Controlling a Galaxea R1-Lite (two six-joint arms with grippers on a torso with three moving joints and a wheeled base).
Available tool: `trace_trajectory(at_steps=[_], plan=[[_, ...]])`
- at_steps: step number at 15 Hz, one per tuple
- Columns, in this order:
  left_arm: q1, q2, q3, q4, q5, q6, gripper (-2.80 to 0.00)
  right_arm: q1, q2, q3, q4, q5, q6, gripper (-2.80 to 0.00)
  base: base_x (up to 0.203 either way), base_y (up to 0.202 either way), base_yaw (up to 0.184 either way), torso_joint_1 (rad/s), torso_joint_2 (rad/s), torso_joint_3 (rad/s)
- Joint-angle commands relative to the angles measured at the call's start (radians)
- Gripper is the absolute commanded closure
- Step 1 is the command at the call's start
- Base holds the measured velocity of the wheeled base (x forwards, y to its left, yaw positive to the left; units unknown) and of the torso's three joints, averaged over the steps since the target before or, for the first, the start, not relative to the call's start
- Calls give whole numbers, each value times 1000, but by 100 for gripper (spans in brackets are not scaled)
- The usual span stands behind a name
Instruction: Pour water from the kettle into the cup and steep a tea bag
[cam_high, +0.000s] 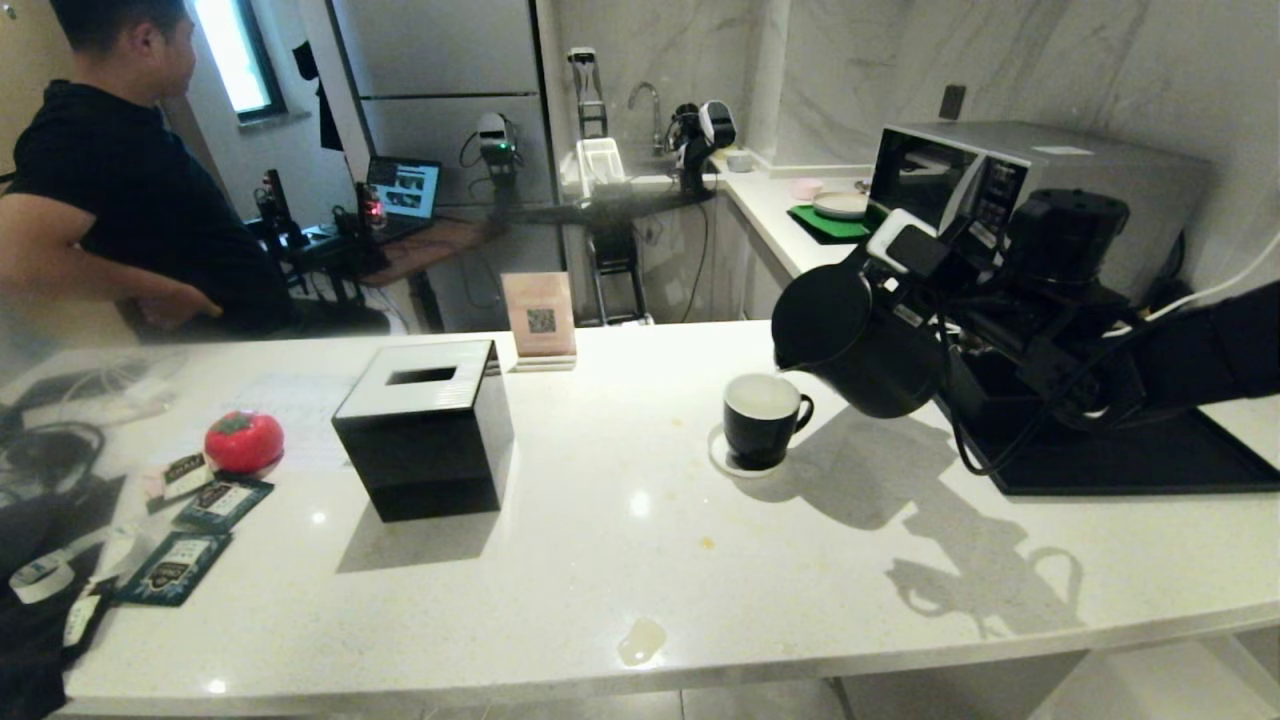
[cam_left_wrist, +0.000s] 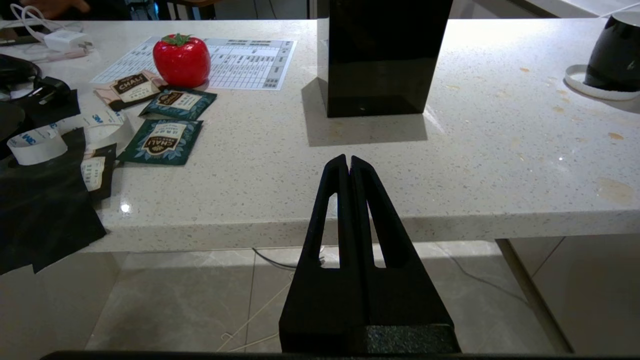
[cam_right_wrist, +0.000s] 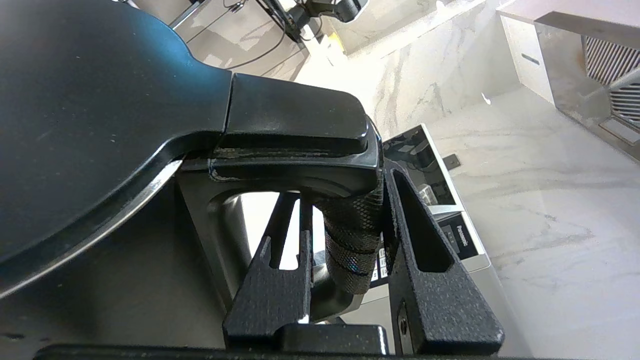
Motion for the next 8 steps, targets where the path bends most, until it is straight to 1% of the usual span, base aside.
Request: trace_trajectory(at_steps=[1,8], plan=[[0,2,0,0,0,-1,0,1,0,0,-5,1,-6,0,0,0,0,0,0,0],[0,2,0,0,0,-1,0,2,0,1,-5,1,-6,0,0,0,0,0,0,0]])
